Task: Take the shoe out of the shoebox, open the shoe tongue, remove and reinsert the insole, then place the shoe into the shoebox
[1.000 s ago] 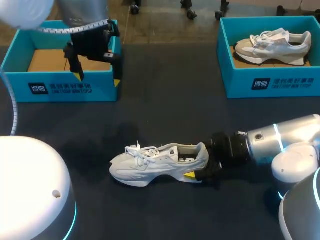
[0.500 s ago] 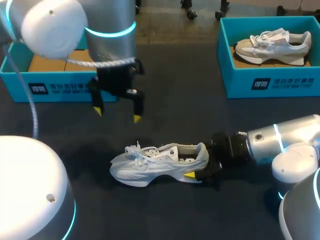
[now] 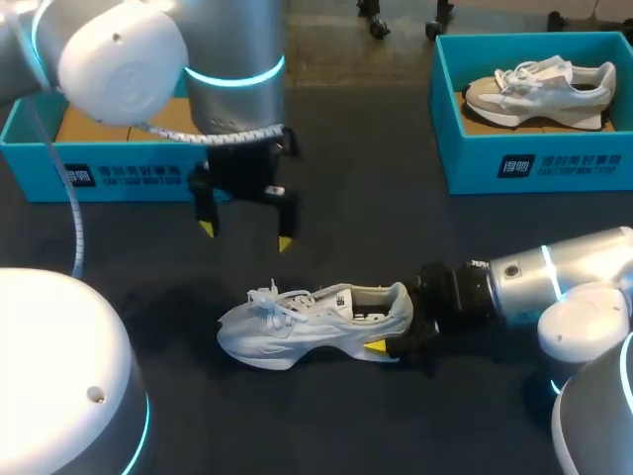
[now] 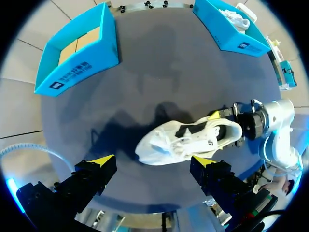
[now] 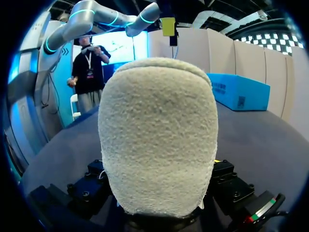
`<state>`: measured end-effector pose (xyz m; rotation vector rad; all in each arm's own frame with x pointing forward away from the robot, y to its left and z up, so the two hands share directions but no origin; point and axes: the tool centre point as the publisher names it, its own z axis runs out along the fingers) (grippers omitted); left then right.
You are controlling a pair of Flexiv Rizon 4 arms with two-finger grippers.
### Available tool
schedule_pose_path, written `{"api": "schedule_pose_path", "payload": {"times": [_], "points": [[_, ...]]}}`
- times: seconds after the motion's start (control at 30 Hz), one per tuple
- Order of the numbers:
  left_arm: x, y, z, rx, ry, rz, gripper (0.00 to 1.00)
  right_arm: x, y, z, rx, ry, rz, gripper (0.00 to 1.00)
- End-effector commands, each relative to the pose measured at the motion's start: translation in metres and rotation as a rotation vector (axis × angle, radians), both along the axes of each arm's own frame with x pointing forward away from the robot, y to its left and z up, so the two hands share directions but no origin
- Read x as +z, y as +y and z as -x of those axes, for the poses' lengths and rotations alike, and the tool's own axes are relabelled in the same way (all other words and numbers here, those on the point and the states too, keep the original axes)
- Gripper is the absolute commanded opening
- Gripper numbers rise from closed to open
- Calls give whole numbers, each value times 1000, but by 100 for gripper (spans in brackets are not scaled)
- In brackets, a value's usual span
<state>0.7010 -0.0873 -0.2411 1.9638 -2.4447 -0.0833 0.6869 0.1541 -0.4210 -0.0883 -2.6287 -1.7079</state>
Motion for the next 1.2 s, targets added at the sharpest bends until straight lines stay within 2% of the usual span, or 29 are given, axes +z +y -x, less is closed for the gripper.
{"api": "schedule_pose_path", "payload": {"times": [0.03, 0.1, 0.43, 0.73, 1.2], "points": [[-21, -52, 3, 32, 30, -45, 100, -4, -1, 0, -1, 2, 7, 0], [-22, -66, 2, 76, 75, -76, 100, -4, -1, 0, -1, 2, 7, 0], [-22, -66, 2, 76, 75, -76, 100, -4, -1, 0, -1, 2, 7, 0], [-52, -98, 12, 111, 95, -171, 100, -4, -1, 0, -1, 2, 7, 0], [-82, -111, 23, 165, 54, -276, 100, -4, -1, 0, -1, 2, 7, 0]]}}
